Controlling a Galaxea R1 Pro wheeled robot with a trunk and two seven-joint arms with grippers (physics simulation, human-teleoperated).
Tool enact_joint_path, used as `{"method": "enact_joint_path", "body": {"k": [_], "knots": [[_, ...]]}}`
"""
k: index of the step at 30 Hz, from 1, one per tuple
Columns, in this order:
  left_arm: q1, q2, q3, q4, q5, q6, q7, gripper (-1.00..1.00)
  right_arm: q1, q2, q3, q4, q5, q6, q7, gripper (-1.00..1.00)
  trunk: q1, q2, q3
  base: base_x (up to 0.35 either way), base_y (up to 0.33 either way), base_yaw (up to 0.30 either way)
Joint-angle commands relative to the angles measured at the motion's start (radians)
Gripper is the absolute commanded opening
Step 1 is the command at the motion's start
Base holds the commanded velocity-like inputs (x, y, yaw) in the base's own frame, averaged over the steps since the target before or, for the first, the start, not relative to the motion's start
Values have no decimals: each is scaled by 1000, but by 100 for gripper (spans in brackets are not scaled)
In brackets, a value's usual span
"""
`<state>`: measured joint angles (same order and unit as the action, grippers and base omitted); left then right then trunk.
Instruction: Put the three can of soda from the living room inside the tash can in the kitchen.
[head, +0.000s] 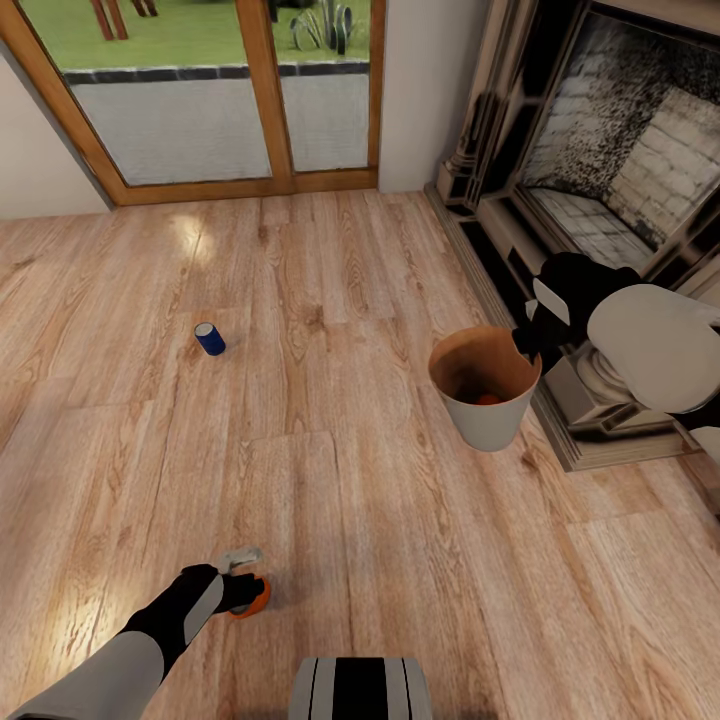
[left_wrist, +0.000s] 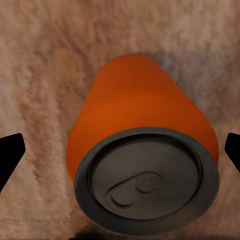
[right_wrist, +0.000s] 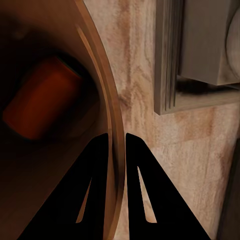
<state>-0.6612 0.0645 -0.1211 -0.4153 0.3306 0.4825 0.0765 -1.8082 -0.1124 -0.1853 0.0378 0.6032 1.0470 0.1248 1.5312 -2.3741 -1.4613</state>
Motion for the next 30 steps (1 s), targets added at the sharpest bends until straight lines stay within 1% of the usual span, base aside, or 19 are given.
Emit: {"method": "enact_joint_path", "body": {"k": [1,15,16,30], "knots": [[0,0,0,1,0,-1,0,100,0,0,2,0,-2,0,3,-100,0,0,0,0,0,0],[0,-2,-1,29,-1,-3,0,100,0,-4,2,0,-2,0,3,-100,0,0,0,0,0,0],[0,-2,-1,29,-1,-3,0,-100,0,-4,2,-1,-2,0,3,-100,0,0,0,0,0,0],[0,-3,-2,29,-3,-30,0,-100,0,-5,3,0,-2,0,3,-100,0,0,0,0,0,0]]}}
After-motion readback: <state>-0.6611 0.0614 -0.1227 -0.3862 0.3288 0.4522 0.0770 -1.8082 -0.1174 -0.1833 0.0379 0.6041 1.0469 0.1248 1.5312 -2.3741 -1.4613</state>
